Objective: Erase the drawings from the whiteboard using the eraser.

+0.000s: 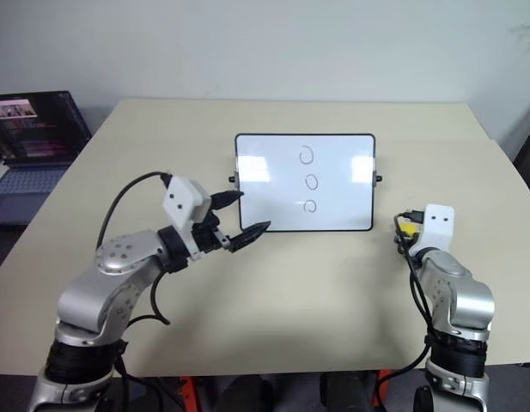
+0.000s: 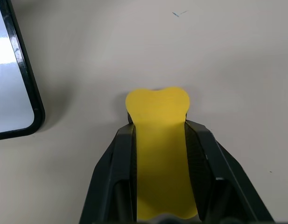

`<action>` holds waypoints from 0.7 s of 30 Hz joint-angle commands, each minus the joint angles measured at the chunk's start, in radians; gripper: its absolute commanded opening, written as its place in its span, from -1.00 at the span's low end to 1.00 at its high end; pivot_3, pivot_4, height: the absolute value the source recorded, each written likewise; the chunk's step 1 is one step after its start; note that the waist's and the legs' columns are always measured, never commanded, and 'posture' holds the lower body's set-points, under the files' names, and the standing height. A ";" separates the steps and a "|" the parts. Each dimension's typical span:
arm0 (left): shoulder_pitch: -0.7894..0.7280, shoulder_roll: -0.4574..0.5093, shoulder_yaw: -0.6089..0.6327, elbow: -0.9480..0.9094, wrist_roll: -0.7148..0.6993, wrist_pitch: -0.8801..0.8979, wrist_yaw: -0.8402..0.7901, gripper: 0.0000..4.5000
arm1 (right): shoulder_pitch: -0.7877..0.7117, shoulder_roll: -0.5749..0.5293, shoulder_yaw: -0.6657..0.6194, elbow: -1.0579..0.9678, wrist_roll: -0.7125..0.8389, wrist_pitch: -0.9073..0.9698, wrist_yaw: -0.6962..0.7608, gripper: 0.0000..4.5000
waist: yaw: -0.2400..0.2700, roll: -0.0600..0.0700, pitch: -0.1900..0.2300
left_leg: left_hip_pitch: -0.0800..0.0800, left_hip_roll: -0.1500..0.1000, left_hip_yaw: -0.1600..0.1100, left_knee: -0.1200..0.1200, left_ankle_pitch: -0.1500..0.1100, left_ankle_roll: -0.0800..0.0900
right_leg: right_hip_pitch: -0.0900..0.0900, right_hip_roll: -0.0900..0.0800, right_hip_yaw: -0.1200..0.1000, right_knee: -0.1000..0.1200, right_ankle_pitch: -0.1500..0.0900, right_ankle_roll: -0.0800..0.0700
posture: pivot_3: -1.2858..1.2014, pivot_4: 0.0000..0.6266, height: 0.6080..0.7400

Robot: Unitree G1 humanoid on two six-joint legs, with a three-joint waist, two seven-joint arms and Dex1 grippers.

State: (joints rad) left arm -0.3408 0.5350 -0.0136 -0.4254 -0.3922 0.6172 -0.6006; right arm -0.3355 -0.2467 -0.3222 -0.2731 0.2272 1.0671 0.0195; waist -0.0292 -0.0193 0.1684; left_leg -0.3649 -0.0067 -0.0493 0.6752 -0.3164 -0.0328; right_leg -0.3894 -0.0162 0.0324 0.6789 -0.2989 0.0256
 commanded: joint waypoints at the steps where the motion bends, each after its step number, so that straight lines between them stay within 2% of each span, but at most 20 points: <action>1: -0.016 0.011 0.019 -0.020 0.002 -0.020 -0.003 1.00 | -0.025 -0.040 0.037 -0.035 -0.006 -0.049 0.033 -0.51 | 0.000 0.000 0.000 | 0.000 0.000 0.000 0.000 0.000 0.000 | 0.000 0.000 0.000 0.000 0.000 0.000 | 0.03 -0.52 1.00; 6: -0.013 0.012 0.022 -0.021 0.000 -0.019 -0.004 1.00 | -0.049 -0.111 0.129 -0.048 -0.021 -0.132 0.108 -0.51 | -0.002 0.001 0.000 | 0.000 0.000 0.000 0.000 0.000 0.000 | 0.000 0.000 0.000 0.000 0.000 0.000 | 0.03 -0.52 1.00; 12: -0.003 0.012 0.023 -0.025 0.001 -0.020 -0.003 1.00 | -0.119 -0.134 0.190 -0.026 -0.032 -0.244 0.158 -0.51 | -0.002 0.000 0.001 | 0.000 0.000 0.000 0.000 0.000 0.000 | 0.000 0.000 0.000 0.000 0.000 0.000 | 0.03 -0.52 1.00; 21: -0.002 0.010 0.022 -0.018 0.010 -0.034 0.001 1.00 | -0.292 -0.132 0.281 0.189 -0.074 -0.465 0.254 -0.51 | -0.002 0.000 0.001 | 0.000 0.000 0.000 0.000 0.000 0.000 | 0.000 0.000 0.000 0.000 0.000 0.000 | 0.03 -0.52 1.00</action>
State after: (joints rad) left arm -0.3377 0.5364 -0.0102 -0.4223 -0.3866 0.6048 -0.6006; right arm -0.5928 -0.3742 -0.0441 -0.0989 0.1664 0.6591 0.2596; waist -0.0315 -0.0188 0.1691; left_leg -0.3651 -0.0066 -0.0495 0.6752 -0.3164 -0.0328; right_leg -0.3899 -0.0162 0.0320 0.6785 -0.2988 0.0255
